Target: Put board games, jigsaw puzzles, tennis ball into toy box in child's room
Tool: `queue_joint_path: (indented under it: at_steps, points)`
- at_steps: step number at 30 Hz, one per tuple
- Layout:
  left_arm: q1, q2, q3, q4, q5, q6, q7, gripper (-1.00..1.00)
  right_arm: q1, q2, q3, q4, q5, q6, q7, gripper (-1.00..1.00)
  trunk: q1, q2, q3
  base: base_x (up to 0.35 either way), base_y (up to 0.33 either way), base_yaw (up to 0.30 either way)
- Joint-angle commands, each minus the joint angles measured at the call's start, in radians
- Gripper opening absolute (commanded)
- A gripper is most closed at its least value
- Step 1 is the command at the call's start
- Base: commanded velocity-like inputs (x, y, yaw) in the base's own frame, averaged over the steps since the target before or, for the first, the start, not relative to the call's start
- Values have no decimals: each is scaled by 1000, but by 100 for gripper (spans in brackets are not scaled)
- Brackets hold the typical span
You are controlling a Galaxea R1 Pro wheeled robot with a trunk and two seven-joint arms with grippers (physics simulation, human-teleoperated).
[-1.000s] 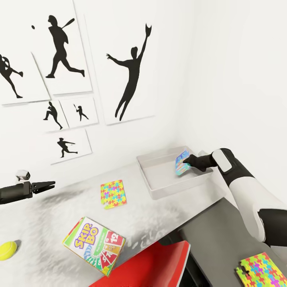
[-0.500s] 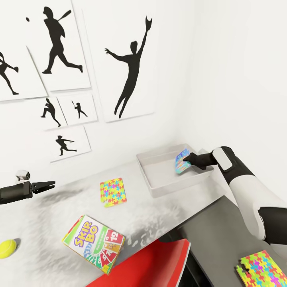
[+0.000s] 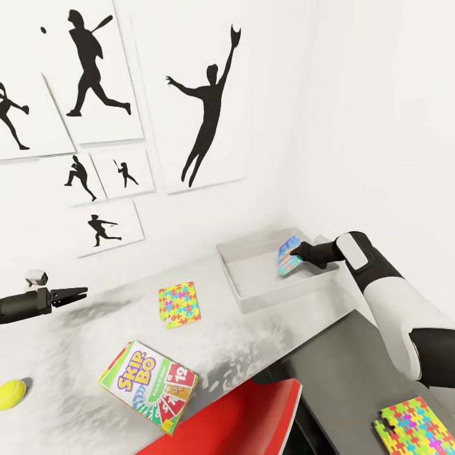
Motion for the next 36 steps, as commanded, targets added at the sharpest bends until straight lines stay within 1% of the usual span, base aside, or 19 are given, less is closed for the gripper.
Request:
queue_joint_path:
  at_steps: [1, 25, 36]
  points:
    - [0, 0, 0, 0, -1, 11, -4, 100, -1, -1, 7, -2, -11, 2, -9, -100, 0, -1, -2, 0, 0, 0]
    - [-1, 0, 0, 0, -1, 11, -4, 100, -22, -1, 7, -4, -11, 4, -9, -100, 0, -1, -2, 0, 0, 0]
    - [-1, 0, 0, 0, -1, 10, -4, 100, -35, -1, 7, -1, -11, 5, -10, -100, 0, -1, -8, 0, 0, 0]
